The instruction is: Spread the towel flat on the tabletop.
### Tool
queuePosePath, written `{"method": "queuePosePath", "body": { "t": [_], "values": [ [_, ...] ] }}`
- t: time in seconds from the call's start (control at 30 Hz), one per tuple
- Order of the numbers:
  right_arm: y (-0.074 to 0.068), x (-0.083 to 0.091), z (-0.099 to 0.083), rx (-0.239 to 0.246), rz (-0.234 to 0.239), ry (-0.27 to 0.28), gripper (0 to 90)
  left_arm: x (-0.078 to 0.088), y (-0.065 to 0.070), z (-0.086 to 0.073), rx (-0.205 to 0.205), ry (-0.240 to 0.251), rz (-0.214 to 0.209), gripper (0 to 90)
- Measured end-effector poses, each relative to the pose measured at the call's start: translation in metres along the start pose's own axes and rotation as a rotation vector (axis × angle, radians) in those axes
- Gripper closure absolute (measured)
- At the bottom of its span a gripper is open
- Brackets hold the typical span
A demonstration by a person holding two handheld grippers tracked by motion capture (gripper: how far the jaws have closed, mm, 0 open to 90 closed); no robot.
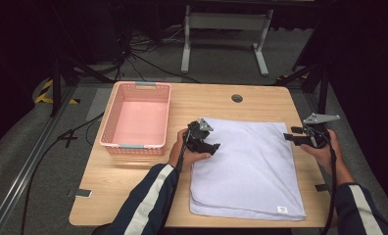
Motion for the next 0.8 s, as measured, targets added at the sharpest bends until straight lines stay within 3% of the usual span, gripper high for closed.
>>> {"method": "queuePosePath", "body": {
  "t": [0.07, 0.1, 0.13, 0.17, 0.3, 0.37, 0.43, 0.53, 0.57, 0.6, 0.73, 0.8],
  "values": [
    [0.009, -0.011, 0.002, -0.016, -0.009, -0.017, 52.4, -0.008, -0.016, 0.01, 0.037, 0.014, 0.033, 27.0],
    [0.009, -0.011, 0.002, -0.016, -0.009, -0.017, 52.4, -0.008, -0.016, 0.01, 0.037, 0.014, 0.033, 26.9],
    [0.02, -0.023, 0.003, -0.062, -0.031, -0.024, 51.8, -0.011, -0.022, 0.014, 0.065, 0.025, 0.037, 26.9],
    [0.023, -0.028, 0.003, -0.07, -0.029, -0.025, 50.6, -0.016, -0.033, 0.019, 0.095, 0.024, 0.059, 26.9],
    [0.03, -0.042, 0.0, -0.113, -0.048, -0.047, 49.4, -0.027, -0.047, 0.024, 0.131, 0.014, 0.088, 27.3],
    [0.034, -0.055, -0.003, -0.138, -0.056, -0.069, 48.0, -0.036, -0.054, 0.025, 0.116, -0.01, 0.117, 28.1],
    [0.033, -0.057, -0.003, -0.149, -0.053, -0.069, 47.8, -0.039, -0.056, 0.026, 0.119, -0.01, 0.121, 28.2],
    [0.036, -0.063, -0.005, -0.138, -0.065, -0.086, 47.0, -0.044, -0.063, 0.024, 0.129, -0.024, 0.133, 28.7],
    [0.035, -0.066, -0.005, -0.145, -0.055, -0.089, 46.1, -0.046, -0.066, 0.022, 0.109, -0.039, 0.149, 29.5],
    [0.034, -0.072, -0.011, -0.128, -0.055, -0.132, 43.8, -0.048, -0.073, 0.019, 0.116, -0.054, 0.17, 31.9],
    [0.034, -0.075, -0.012, -0.153, -0.043, -0.107, 43.3, -0.05, -0.077, 0.017, 0.155, -0.051, 0.156, 26.9],
    [0.035, -0.075, -0.013, -0.154, -0.041, -0.102, 42.3, -0.05, -0.078, 0.017, 0.139, -0.053, 0.156, 26.6]
  ]
}}
Point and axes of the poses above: each handheld gripper's, and its own axes: x roughly backward along the jaws, z roughly out of its top, y roughly to its right, the point moved 10 cm from there along -x, roughly forward along the jaws, and after that the axes turned 8 degrees about x, right-handed, at the moved point
